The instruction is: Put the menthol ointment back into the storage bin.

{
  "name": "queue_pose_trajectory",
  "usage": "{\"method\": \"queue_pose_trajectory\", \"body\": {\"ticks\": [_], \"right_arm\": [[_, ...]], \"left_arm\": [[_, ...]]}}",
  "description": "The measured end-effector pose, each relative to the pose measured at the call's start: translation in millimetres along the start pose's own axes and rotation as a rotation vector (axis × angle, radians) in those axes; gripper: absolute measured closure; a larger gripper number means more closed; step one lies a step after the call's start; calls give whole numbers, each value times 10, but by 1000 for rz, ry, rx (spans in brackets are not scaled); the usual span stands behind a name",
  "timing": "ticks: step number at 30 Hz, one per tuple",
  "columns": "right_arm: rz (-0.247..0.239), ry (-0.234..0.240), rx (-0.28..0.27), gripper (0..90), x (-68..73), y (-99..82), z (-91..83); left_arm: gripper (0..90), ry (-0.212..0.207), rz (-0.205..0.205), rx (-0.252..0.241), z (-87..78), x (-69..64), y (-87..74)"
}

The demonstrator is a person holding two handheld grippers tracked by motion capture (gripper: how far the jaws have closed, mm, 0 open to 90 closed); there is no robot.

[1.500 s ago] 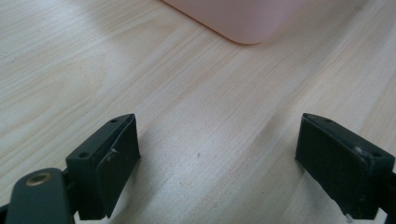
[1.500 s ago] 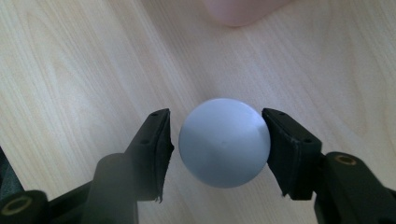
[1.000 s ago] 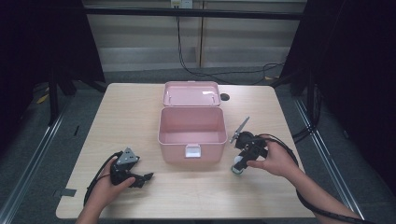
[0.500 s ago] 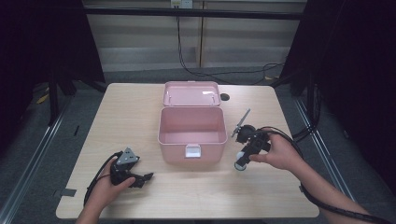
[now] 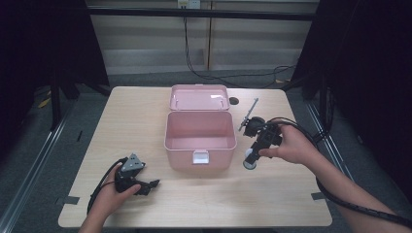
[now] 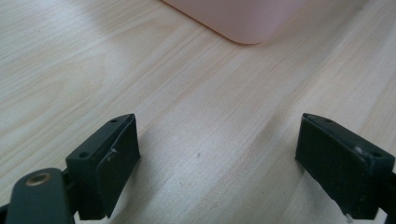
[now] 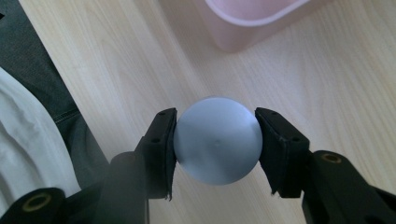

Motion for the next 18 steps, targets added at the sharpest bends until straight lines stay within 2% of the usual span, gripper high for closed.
{"method": "queue_pose_trajectory", "body": {"ticks": [8,18], "right_arm": [[-25,-5,1,509,-2,154,-184],[-2,-14,-18,509,-104,304,-365]], "left_arm": [[129,0,0,1,-1,0,0],[129,-2,0,3,-2,-1,-2]]}}
Point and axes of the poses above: each handheld gripper's, and its own axes: z roughly forward along the jaws, y roughly out of its top, x roughly to its left, the point moved 10 cm from there along z, roughly forward along the jaws, and after that the axes turned 12 degrees about -y, right-handed, at the moved point
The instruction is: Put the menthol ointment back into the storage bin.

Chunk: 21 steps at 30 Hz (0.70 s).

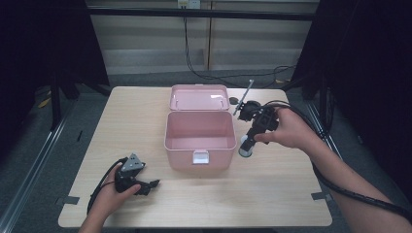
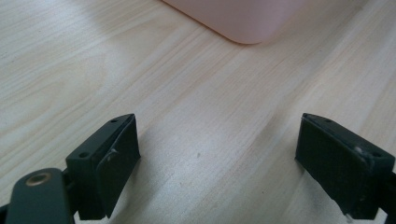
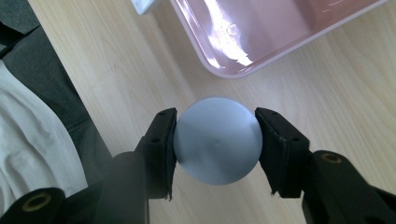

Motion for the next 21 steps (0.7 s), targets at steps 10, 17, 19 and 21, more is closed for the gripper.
{"method": "queue_pose_trajectory", "body": {"ticks": [10,17,19,21], "right_arm": [[17,-17,14,508,-91,119,-132],[29,-31,4,508,-134,295,-224],[28,-38,10,508,-140,340,-235],[32,-37,17,509,-137,394,-244]], "left_arm": [[129,0,1,0,0,1,0],[129,0,0,0,0,0,0],[129,0,0,0,0,0,0],[129,0,0,0,0,0,0]]}}
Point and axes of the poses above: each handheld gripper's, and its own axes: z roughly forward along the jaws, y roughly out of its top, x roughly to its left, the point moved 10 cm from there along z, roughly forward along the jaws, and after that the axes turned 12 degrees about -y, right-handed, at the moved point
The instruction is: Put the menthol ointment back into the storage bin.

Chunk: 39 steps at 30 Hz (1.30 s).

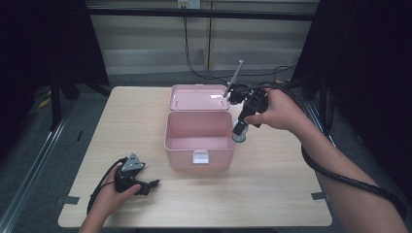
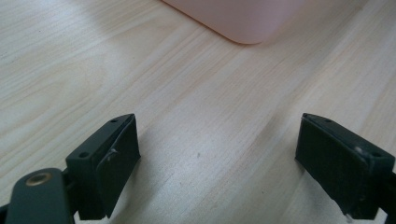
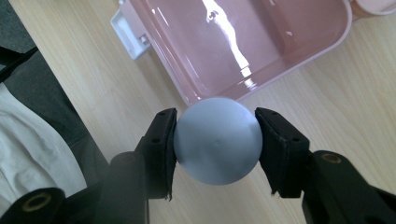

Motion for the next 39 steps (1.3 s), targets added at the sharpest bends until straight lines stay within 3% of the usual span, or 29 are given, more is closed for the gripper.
{"method": "queue_pose_trajectory", "body": {"ticks": [11,21,29,39], "right_arm": [[-2,-4,-2,508,2,324,86],[36,1,10,508,-12,540,265],[123,-3,24,508,-74,629,438],[274,-4,63,508,-166,693,659]], "left_arm": [[129,0,0,0,0,0,0],[129,0,0,0,0,0,0],[129,0,0,0,0,0,0],[129,0,0,0,0,0,0]]}}
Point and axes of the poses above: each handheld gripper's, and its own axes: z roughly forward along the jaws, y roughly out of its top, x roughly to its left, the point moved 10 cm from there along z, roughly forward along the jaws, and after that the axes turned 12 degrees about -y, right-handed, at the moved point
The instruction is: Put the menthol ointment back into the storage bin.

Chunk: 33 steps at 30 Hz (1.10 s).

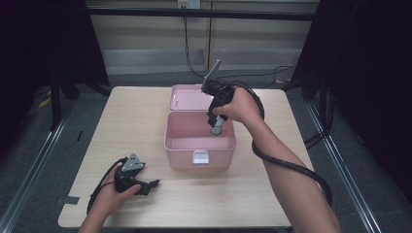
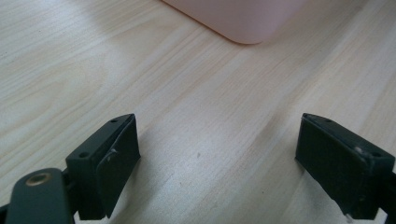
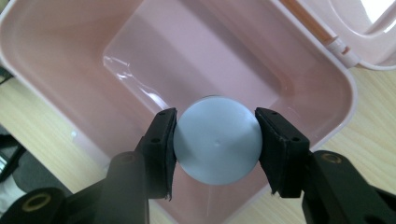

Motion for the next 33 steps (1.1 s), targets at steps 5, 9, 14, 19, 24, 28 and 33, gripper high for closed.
{"method": "queue_pose_trajectory", "body": {"ticks": [5,9,14,19,24,28,33], "right_arm": [[85,-6,17,508,-32,41,57],[138,-19,26,508,-56,67,113],[179,-32,45,508,-50,94,188],[233,-35,63,509,-46,118,278],[282,-47,66,508,-75,134,366],[315,-53,60,508,-108,146,413],[337,-61,60,508,-132,152,470]], "left_arm": [[129,0,1,0,0,0,0],[129,-3,1,1,0,-2,0],[129,-3,0,0,1,-2,0],[129,-4,0,0,1,-2,0],[129,-4,0,0,0,-2,0],[129,-4,0,0,1,-3,0],[129,-4,0,0,1,-2,0]]}}
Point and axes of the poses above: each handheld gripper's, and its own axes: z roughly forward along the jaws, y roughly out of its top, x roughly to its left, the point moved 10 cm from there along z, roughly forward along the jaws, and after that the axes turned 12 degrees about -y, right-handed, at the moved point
